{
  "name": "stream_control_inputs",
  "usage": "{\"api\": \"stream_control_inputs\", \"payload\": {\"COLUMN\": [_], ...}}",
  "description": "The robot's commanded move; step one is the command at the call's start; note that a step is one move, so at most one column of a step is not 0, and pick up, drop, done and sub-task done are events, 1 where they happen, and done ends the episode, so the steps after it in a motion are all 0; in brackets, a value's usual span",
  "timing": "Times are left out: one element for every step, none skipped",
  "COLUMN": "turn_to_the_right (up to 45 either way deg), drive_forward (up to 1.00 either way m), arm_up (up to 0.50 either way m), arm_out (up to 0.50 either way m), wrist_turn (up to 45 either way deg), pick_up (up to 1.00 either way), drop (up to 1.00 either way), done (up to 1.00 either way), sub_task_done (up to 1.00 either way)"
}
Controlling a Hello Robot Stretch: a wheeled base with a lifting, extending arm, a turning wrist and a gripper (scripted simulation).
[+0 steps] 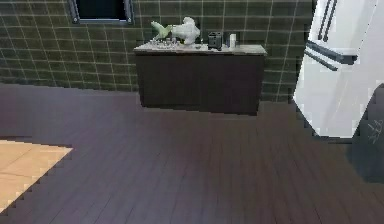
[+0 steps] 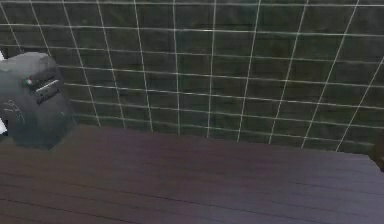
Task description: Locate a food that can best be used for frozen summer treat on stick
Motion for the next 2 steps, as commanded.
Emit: {"api": "stream_control_inputs", "payload": {"turn_to_the_right": [0.0, 0.0], "drive_forward": [1.0, 1.0], "arm_up": [0.0, 0.0], "arm_out": [0.0, 0.0], "wrist_turn": [0.0, 0.0], "pick_up": [0.0, 0.0], "drop": [0.0, 0.0], "done": [0.0, 0.0], "sub_task_done": [0.0, 0.0]}}
